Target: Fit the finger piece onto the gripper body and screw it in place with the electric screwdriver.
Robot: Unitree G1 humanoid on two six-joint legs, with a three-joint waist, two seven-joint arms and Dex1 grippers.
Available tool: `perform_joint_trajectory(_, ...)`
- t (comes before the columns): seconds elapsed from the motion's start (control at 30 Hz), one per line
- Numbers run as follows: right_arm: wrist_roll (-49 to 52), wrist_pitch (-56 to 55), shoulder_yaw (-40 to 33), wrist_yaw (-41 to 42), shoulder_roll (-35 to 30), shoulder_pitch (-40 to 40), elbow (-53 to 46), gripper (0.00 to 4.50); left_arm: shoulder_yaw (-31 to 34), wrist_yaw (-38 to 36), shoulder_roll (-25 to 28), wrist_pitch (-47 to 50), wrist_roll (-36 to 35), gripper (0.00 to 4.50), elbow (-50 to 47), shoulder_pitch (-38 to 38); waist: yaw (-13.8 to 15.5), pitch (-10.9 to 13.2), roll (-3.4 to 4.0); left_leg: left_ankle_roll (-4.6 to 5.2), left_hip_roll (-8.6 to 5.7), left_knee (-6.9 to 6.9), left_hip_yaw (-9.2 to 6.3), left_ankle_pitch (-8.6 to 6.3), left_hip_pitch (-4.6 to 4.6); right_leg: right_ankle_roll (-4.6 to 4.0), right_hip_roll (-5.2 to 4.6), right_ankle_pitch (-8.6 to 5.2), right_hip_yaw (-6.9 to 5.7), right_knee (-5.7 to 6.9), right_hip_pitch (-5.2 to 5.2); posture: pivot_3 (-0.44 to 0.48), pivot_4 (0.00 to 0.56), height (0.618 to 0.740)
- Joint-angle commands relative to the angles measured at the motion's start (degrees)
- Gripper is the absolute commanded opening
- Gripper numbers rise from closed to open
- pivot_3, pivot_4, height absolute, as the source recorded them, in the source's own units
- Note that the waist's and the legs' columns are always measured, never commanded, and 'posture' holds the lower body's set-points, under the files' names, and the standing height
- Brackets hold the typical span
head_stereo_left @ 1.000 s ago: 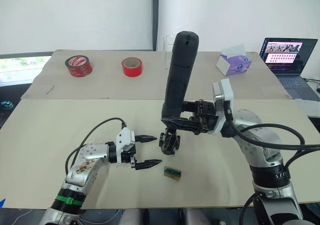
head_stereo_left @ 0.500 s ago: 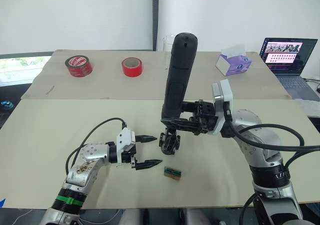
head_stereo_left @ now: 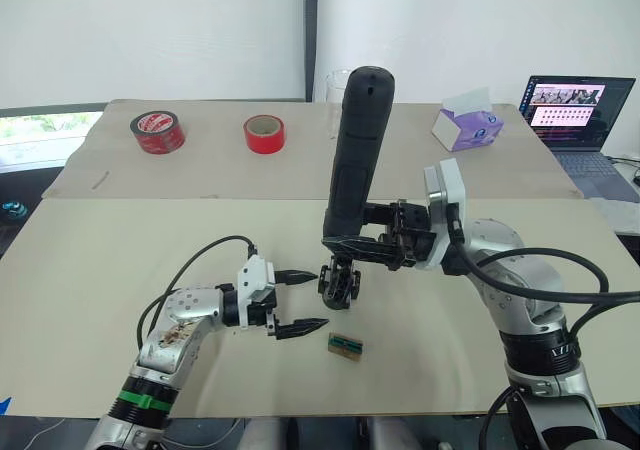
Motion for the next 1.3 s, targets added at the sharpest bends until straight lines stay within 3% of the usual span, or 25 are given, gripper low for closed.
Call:
perform_joint_trajectory(0.03,0.96,-1.38,-1.59,-0.04,-0.43,-1.02,-1.81,1.92,0.08,0.03,-0.33,-1.42,-0.26,4.50,-1.31,-0.87,-0.01,0.00,0.00,0.00,0.00,0.00,0.00,0.00,0.00,0.00,0.00,0.00,0.00,0.00,0.00,0.000,0.150,0.740)
perform_joint_trajectory(1.3,1.78,-1.11,-2.16,0.45,-1.28,-2.06,-1.58,1.92,-0.01,0.01,-1.16,-2.50,0.14,4.50,0.09,-0.71,0.09,0.00,0.00,0.00,-0.01,0.03,0.00,0.00,0.00,0.01,-0.02,0.01,0.00,0.00,0.02,0.000,0.150,0.740)
